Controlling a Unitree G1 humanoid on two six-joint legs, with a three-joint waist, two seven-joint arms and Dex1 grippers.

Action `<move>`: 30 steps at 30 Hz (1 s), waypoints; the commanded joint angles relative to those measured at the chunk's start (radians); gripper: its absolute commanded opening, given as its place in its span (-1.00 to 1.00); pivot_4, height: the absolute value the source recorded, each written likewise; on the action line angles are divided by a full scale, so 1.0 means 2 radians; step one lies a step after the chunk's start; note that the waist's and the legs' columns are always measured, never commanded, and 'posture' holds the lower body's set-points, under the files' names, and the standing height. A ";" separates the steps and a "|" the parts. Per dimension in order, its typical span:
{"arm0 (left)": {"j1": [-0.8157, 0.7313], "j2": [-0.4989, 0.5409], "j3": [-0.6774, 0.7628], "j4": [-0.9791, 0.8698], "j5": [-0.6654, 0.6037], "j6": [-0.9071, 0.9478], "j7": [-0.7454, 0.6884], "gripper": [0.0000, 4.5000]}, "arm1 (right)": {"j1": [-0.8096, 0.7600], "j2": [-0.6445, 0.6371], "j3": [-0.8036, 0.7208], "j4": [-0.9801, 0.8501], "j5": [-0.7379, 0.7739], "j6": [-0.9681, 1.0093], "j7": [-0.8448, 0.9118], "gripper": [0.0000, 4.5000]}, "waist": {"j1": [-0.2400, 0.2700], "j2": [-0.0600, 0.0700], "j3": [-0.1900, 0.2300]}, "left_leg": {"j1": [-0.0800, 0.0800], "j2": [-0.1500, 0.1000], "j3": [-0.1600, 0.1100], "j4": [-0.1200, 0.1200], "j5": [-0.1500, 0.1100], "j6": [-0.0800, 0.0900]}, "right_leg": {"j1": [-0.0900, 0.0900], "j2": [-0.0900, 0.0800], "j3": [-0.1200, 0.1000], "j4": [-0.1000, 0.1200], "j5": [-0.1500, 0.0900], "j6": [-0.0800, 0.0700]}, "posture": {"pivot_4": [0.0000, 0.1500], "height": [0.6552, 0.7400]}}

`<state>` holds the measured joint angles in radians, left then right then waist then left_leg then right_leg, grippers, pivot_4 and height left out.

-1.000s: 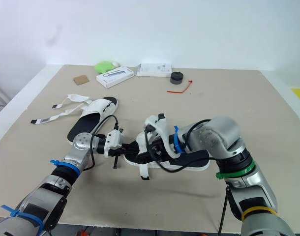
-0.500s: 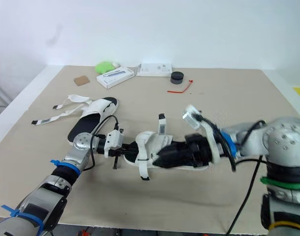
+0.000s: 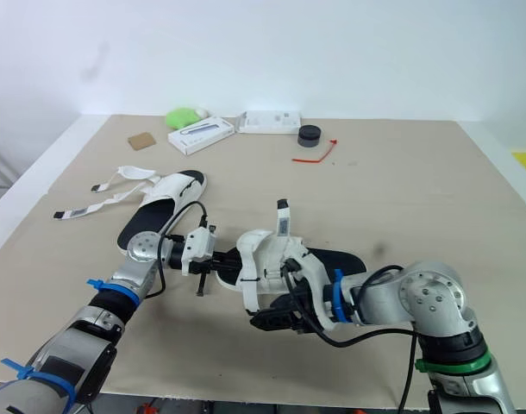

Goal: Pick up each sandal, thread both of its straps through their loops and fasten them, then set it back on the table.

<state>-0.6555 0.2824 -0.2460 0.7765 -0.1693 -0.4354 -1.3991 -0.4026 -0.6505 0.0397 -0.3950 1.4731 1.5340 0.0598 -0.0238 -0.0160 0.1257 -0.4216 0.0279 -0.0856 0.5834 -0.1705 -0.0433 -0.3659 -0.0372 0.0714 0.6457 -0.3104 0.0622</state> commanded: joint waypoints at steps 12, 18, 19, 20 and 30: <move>0.047 0.019 -0.061 0.061 0.084 0.013 -0.005 -1.00 | -0.065 0.008 0.059 0.062 0.120 -0.062 -0.107 0.13 | 0.000 0.001 0.000 | 0.000 0.000 0.000 0.000 0.000 0.000 | 0.000 0.000 0.000 0.000 0.000 0.000 | 1.00 1.00; 0.045 0.021 -0.063 0.064 0.086 0.006 -0.002 -1.00 | -0.074 -0.011 0.072 0.067 0.147 -0.076 -0.106 -0.76 | 0.000 0.001 -0.001 | 0.000 0.000 0.000 0.000 0.000 0.000 | 0.000 0.000 0.000 0.000 0.000 -0.001 | 1.00 1.00; 0.045 0.021 -0.063 0.065 0.086 0.006 -0.001 -1.00 | -0.075 -0.016 0.073 0.066 0.156 -0.079 -0.102 -0.87 | 0.000 0.001 -0.001 | 0.000 0.000 0.000 0.000 0.000 0.000 | 0.000 0.000 0.000 0.000 0.000 -0.001 | 1.00 1.00; 0.044 0.021 -0.064 0.066 0.086 0.005 -0.001 -1.00 | -0.076 -0.022 0.075 0.066 0.175 -0.085 -0.096 -0.95 | 0.000 0.001 0.000 | 0.000 0.000 0.000 0.000 0.000 0.000 | 0.000 0.000 0.000 0.000 0.000 -0.001 | 1.00 1.00; 0.041 0.020 -0.063 0.069 0.081 0.007 0.001 -1.00 | -0.105 -0.027 0.022 0.045 0.250 -0.160 0.049 -0.95 | 0.000 0.001 0.001 | 0.000 0.000 0.000 0.000 0.000 0.000 | 0.000 0.000 0.000 0.000 0.000 -0.001 | 1.00 1.00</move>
<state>-0.6613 0.2893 -0.2600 0.7754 -0.1660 -0.4750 -1.3912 -0.5490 -0.7272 0.1683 -0.2471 1.8907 1.2688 0.0424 -0.0237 -0.0146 0.1278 -0.4224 0.0286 -0.0865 0.5836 -0.1703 -0.0425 -0.3653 -0.0363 0.0716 0.6457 -0.3105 0.0610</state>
